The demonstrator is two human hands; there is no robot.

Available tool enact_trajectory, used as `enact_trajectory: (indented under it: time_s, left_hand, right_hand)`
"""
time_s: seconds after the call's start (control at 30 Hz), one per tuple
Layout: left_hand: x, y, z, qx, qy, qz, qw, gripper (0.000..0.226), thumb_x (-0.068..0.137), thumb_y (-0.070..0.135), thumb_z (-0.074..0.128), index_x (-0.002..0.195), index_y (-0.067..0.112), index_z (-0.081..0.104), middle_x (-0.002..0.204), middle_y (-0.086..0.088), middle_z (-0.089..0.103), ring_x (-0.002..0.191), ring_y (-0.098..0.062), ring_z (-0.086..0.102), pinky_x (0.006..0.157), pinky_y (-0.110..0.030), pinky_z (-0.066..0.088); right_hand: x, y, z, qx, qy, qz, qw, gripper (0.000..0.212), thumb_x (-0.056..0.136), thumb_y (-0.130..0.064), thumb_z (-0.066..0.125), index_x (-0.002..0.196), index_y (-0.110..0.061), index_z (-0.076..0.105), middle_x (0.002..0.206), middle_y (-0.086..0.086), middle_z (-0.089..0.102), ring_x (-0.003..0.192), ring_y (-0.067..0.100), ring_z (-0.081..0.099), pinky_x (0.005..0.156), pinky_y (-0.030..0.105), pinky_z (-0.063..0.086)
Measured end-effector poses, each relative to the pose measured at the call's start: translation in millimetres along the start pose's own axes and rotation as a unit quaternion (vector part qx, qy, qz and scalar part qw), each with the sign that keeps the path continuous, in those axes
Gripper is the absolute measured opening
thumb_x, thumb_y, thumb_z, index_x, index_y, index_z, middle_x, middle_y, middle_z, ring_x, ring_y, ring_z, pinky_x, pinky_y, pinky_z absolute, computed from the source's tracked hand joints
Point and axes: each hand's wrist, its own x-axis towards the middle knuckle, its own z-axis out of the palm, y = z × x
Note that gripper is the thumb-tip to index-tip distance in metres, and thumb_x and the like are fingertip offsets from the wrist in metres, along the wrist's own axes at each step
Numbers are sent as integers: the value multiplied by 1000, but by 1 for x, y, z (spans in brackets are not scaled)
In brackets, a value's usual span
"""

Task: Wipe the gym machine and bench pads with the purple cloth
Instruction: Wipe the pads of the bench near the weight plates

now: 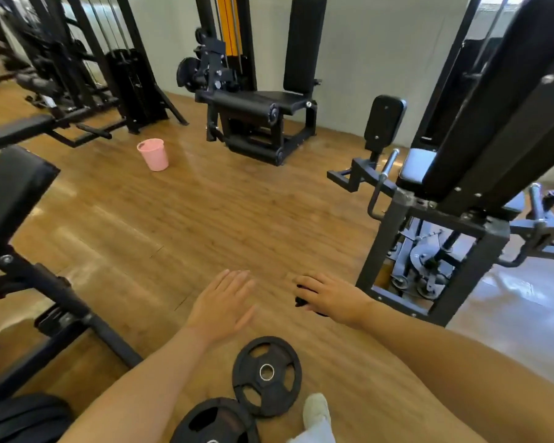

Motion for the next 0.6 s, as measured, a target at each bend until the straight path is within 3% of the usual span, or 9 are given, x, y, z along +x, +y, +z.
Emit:
enact_trajectory:
  time_s: [0.1, 0.17, 0.23, 0.3, 0.43, 0.6]
  left_hand:
    - [46, -18, 24, -28, 1, -47, 998, 73, 105, 52, 12, 122, 10, 69, 128, -10, 66, 117, -25, 64, 109, -37, 30]
    - [78, -30, 33, -26, 12, -62, 998, 71, 105, 50, 15, 120, 8, 70, 126, -10, 67, 114, -25, 64, 108, -37, 32]
    - [108, -41, 36, -33, 28, -69, 997, 59, 102, 47, 31, 119, 7, 70, 124, -11, 67, 114, -24, 61, 108, -37, 33]
    - [132, -53, 37, -53, 45, -83, 994, 53, 98, 45, 40, 120, 6, 68, 127, -12, 65, 116, -25, 58, 110, -38, 33]
    - [161, -91, 41, -47, 59, -137, 988, 64, 106, 49, 24, 122, 5, 68, 128, -13, 65, 117, -27, 60, 111, -39, 33]
    - [167, -147, 55, -34, 25, -249, 967, 71, 106, 52, 18, 123, 4, 68, 127, -14, 66, 118, -31, 63, 112, -39, 30]
  right_hand:
    - [38, 51, 15, 6, 9, -42, 999, 63, 106, -38, 8, 121, -14, 64, 125, 7, 62, 111, 27, 61, 89, 33, 52]
    - [64, 87, 17, 12, 18, -72, 997, 55, 106, -36, 18, 116, -12, 66, 119, 8, 64, 102, 27, 64, 80, 32, 56]
    - [89, 122, 17, 18, 43, -96, 994, 45, 104, -34, 30, 113, -11, 67, 116, 9, 65, 96, 27, 65, 74, 32, 57]
    - [114, 153, 19, 9, 62, -111, 992, 53, 106, -38, 21, 111, -13, 68, 115, 7, 65, 95, 25, 63, 74, 32, 55]
    - [172, 205, 33, 11, 70, -190, 979, 63, 107, -44, 13, 105, -14, 69, 112, 7, 65, 89, 25, 62, 73, 33, 54]
    - [261, 246, 64, 32, 130, -273, 953, 45, 103, -42, 36, 94, -13, 69, 105, 8, 64, 92, 24, 51, 71, 33, 53]
